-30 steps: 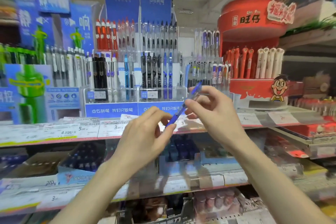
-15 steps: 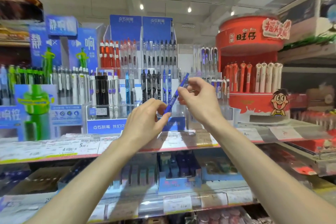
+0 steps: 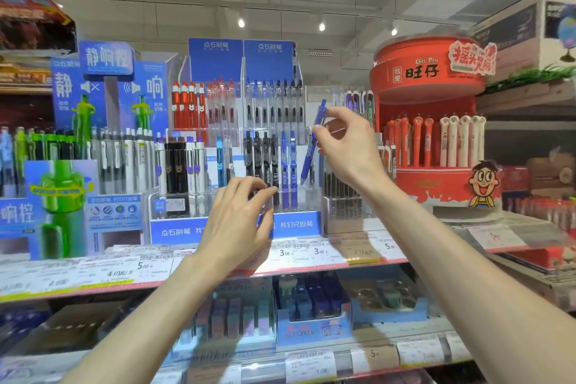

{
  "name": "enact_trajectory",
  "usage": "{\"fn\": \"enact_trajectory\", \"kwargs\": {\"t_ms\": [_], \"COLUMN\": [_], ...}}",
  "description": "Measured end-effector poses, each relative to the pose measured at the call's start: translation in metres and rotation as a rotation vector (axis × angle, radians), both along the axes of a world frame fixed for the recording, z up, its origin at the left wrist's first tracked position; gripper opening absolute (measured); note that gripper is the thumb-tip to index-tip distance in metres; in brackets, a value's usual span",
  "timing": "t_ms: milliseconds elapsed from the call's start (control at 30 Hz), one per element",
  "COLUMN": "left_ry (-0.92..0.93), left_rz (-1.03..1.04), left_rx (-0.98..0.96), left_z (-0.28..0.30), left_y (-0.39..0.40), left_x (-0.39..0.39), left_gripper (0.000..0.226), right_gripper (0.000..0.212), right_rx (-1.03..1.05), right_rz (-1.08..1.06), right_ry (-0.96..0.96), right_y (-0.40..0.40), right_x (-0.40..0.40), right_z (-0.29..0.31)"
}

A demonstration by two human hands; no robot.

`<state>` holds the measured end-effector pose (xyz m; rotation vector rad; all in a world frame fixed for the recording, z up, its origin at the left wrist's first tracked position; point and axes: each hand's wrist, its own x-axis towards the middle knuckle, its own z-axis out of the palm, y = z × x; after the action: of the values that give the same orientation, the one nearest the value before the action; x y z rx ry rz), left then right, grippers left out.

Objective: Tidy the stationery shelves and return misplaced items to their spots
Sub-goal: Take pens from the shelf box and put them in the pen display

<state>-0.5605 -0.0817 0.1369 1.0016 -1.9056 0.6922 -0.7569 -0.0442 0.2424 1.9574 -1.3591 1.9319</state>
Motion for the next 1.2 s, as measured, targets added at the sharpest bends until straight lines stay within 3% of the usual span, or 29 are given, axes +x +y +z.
{"fn": "enact_trajectory", "kwargs": {"t_ms": [233, 600, 933, 1200], "left_ry": [-0.033, -0.051, -0.048, -0.042], "left_rz": [0.014, 0.029, 0.029, 0.031], "left_rx": [0.007, 0.019, 0.034, 0.044], "left_z": [-0.004, -0.01, -0.009, -0.009], "left_y": [0.0, 0.001, 0.001, 0.002], "left_x": [0.002, 0.003, 0.004, 0.004], "left_gripper": [0.044, 0.052, 0.052, 0.052], "right_gripper": [0.042, 0.009, 0.04, 0.039], "right_rx": [0.025, 0.114, 0.154, 0.144], "right_rz": [-0.073, -0.155, -0.241, -0.296], "right_ry": [0.108, 0.168, 0.153, 0.204], "right_y": [-0.01, -0.018, -0.027, -0.033], "right_x": [0.007, 0.016, 0.014, 0.011], "right_z": [-0.003, -0.011, -0.013, -0.018]}}
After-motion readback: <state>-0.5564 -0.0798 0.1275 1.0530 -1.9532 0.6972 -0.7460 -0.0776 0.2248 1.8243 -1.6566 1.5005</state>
